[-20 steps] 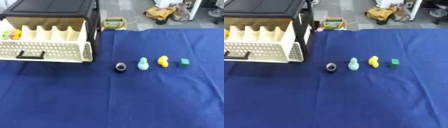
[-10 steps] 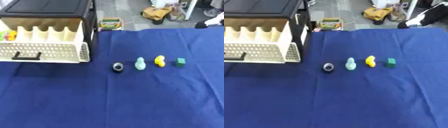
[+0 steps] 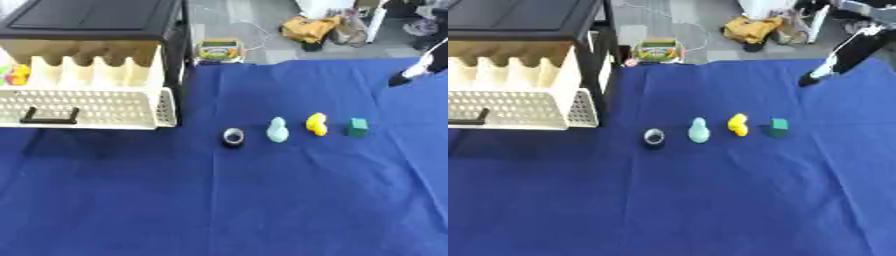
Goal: Pick up objects from table and place into drawer.
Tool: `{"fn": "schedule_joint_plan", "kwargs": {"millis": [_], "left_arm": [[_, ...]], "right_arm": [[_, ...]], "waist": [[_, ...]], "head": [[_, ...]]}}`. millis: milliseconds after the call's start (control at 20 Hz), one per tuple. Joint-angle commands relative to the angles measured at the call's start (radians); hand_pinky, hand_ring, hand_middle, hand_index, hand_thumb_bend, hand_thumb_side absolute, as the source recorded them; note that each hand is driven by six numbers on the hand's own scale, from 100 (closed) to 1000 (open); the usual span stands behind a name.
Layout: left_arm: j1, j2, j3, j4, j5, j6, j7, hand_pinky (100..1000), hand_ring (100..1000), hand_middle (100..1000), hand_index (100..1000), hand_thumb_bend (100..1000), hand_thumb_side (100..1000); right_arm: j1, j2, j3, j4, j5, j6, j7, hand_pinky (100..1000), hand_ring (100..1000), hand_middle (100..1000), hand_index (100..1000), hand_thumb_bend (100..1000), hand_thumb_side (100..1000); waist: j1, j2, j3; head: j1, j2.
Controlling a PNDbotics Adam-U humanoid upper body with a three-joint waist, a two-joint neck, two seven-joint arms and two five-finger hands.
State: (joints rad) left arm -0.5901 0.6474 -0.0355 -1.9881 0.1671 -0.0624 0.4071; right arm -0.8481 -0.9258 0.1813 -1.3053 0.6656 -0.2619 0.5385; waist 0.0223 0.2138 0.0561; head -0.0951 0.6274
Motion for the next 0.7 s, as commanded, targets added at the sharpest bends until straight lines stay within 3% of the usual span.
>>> {"fn": "schedule_joint_plan", "kwargs": {"millis": [50,200,700], "left_arm": [[-0.003,0.007,0.003,-0.012,0.008,0.006,-0.012,166,100,133,814,205,1000],[0.000,0.000,0.005,-0.012,0.014,0.012,-0.016,165,100,133,811,203,1000],[0.013,-0.020,0.007,-0.012,0.028,0.024,-0.024,162,100,129,796,190,1000]], "right_arm": [[-0.022,-0.015,0.005,0.012,-0.012,-0.008,0.023,830,831,696,914,733,322],[-0.025,-0.007,0.020,0.026,-0.019,-0.005,0.032,813,808,635,910,715,305],[-0.042,0.033,0.075,0.085,0.041,0.002,0.092,826,852,724,956,617,231]], "waist": [[-0.001,-0.016,0.003],[-0.001,-0.016,0.005],[-0.002,-0.010,0.015]], "head": [[-0.005,-0.013],[-0.008,-0.016],[-0.018,-0.020]]}}
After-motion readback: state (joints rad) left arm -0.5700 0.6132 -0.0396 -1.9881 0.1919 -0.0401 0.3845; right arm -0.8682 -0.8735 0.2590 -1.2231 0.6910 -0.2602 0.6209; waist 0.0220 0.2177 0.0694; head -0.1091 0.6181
